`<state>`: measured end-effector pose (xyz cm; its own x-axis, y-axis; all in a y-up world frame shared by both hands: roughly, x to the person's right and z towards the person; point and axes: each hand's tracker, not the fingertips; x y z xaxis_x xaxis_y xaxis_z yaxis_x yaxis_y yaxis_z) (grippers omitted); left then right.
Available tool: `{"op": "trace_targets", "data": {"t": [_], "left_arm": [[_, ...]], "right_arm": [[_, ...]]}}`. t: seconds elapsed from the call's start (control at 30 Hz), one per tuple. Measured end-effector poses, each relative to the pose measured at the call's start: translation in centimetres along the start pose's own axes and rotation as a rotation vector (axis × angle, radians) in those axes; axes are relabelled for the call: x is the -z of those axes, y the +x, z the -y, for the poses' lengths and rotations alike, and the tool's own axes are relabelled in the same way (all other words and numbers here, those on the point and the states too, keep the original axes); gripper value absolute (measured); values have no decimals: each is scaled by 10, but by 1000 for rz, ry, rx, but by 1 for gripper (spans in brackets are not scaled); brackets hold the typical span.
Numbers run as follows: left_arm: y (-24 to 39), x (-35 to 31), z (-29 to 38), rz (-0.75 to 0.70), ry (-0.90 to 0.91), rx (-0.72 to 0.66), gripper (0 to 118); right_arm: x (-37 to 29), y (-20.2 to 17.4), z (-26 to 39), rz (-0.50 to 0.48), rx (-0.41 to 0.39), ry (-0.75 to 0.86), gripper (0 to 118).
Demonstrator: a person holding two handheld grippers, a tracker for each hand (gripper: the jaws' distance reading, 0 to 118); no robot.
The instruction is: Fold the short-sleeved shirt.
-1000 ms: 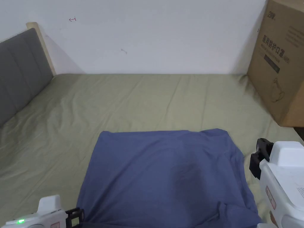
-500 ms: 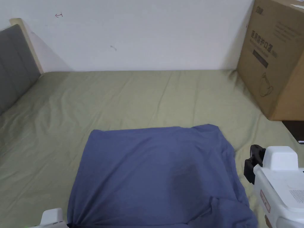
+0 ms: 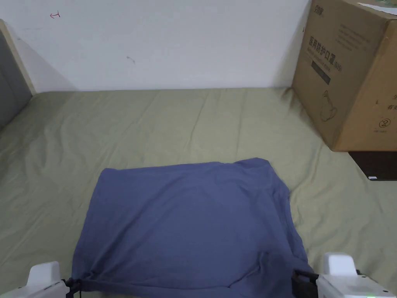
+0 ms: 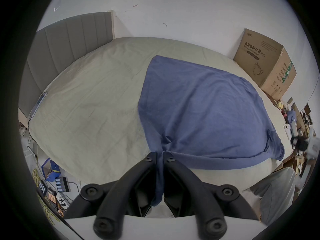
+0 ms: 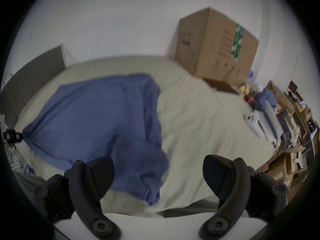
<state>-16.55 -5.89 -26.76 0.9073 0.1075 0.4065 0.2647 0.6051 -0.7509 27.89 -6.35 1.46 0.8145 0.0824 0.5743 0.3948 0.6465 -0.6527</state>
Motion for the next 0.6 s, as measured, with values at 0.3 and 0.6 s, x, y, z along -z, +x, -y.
{"op": "trace_targets", "data": {"t": [0.3,0.6], "left_arm": [[1,1,-5,-3,3,3,3],[-1,-5,-37,11,56,-27,3]], "right_arm": [[30,-10,24,-102,1,-80,6],[-19,-12,-32,-106,-51,153,5]]}}
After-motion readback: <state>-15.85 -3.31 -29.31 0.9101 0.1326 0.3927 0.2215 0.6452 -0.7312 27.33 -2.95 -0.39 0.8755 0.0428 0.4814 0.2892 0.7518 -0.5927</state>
